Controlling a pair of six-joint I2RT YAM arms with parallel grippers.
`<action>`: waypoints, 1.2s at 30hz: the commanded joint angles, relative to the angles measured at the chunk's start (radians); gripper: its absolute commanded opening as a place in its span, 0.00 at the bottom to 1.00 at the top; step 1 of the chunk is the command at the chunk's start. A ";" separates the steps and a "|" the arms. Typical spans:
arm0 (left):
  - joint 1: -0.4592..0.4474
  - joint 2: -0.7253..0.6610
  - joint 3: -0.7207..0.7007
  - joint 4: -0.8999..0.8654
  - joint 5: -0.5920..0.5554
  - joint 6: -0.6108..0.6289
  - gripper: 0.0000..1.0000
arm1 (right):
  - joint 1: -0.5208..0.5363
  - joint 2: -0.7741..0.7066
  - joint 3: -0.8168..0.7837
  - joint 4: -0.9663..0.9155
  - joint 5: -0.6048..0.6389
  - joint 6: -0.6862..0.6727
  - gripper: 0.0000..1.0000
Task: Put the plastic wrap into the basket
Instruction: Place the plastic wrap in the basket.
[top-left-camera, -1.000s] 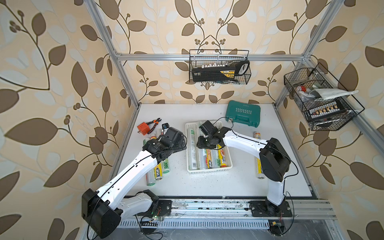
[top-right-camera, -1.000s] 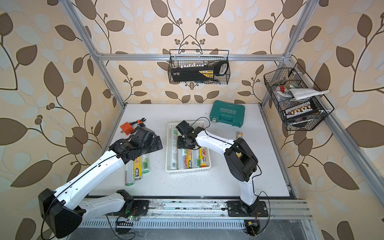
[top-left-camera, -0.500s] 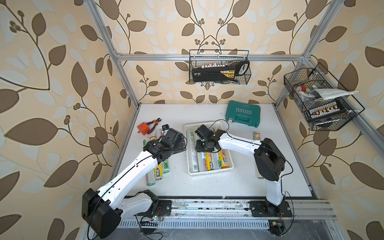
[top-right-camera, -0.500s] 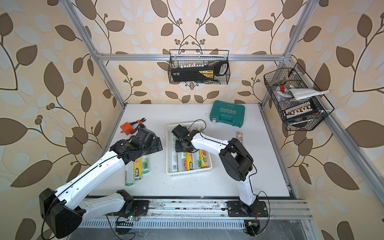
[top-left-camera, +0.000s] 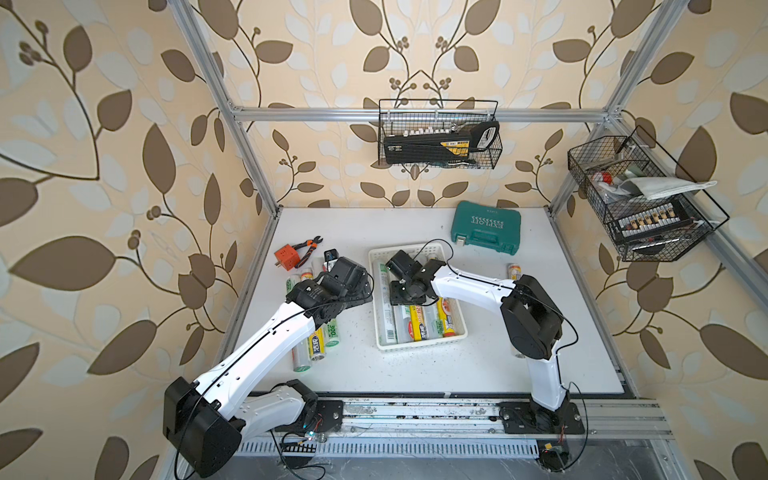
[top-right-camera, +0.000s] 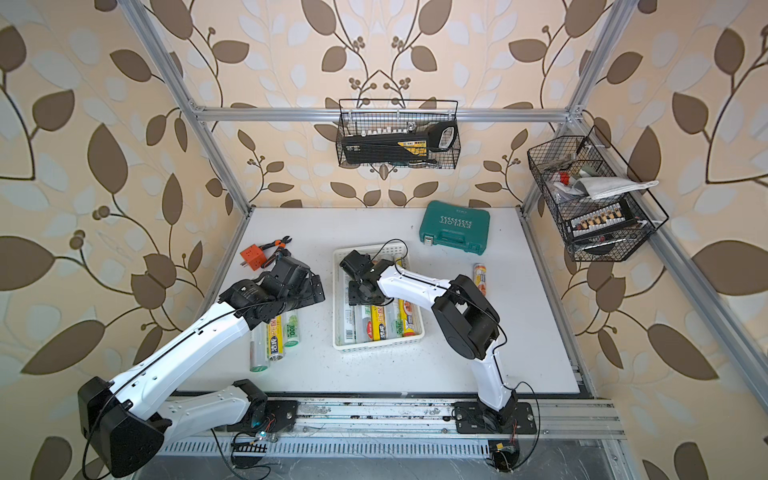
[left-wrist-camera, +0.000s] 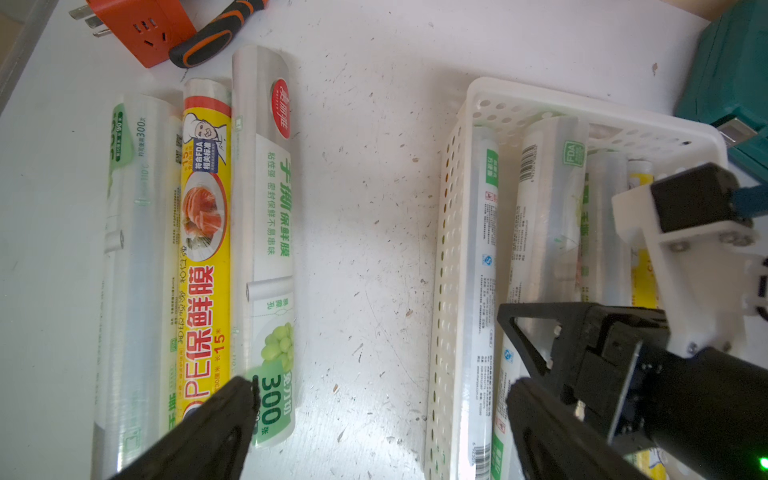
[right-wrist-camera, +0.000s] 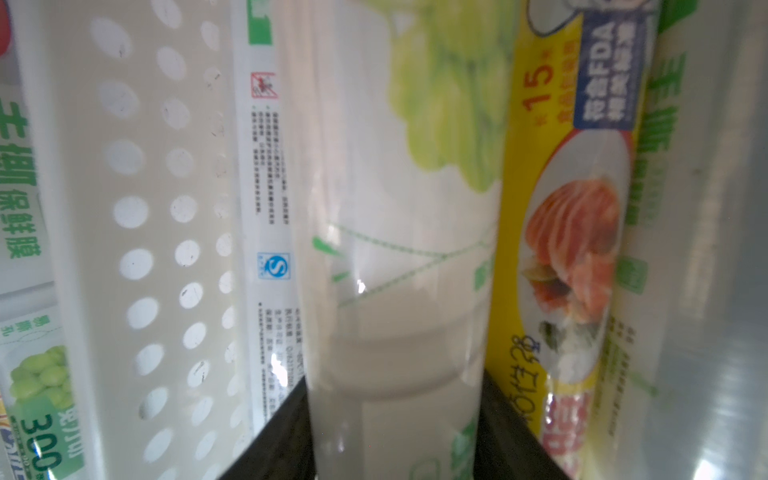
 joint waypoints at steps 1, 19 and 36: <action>0.009 -0.012 -0.008 0.015 0.012 -0.018 0.99 | 0.006 0.004 0.047 -0.019 0.030 -0.020 0.55; 0.013 -0.013 0.000 -0.003 0.008 -0.019 0.99 | 0.009 -0.222 0.010 -0.102 0.118 -0.100 0.59; 0.070 0.021 0.000 -0.035 -0.026 -0.016 0.99 | -0.106 -0.498 -0.280 -0.037 0.224 -0.183 0.64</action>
